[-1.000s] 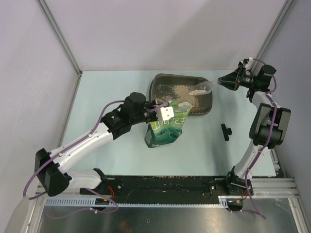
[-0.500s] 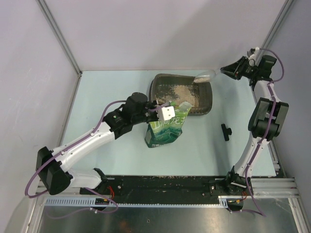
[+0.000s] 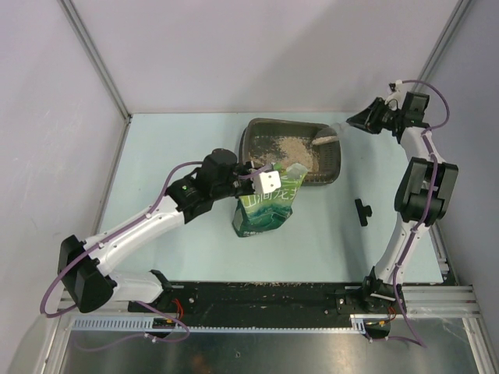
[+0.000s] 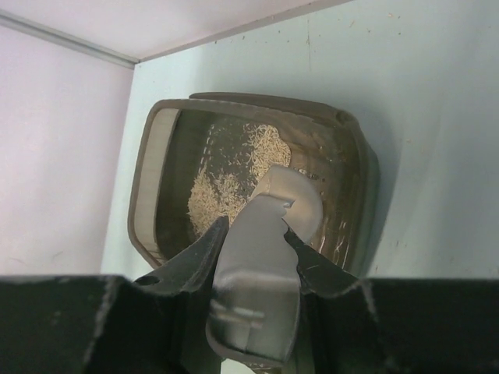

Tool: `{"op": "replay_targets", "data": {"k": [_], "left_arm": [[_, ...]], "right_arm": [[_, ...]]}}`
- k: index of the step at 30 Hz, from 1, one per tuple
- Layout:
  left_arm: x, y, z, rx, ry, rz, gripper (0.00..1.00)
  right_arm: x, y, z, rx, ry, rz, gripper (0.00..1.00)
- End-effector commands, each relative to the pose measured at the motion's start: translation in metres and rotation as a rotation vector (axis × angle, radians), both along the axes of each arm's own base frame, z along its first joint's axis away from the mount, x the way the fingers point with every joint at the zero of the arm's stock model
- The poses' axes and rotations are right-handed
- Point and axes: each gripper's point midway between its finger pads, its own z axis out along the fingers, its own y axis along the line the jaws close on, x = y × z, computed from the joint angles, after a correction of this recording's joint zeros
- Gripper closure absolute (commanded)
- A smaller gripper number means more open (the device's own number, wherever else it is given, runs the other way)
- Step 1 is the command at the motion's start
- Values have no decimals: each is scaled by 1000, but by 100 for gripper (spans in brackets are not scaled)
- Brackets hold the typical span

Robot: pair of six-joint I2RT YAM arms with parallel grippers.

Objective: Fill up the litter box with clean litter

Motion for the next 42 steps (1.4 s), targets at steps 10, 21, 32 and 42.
{"op": "replay_targets", "data": {"k": [10, 21, 32, 42], "left_arm": [[-11, 3, 22, -77, -43, -26, 100], [-26, 5, 41, -157, -52, -58, 100], [-40, 2, 56, -270, -46, -87, 100], [-46, 15, 60, -299, -52, -53, 100]], "right_arm": [[-40, 12, 73, -326, -244, -23, 100], [-104, 17, 112, -480, -339, -100, 100], [-197, -25, 90, -490, -142, -192, 100], [-263, -16, 89, -366, -9, -194, 100]]}}
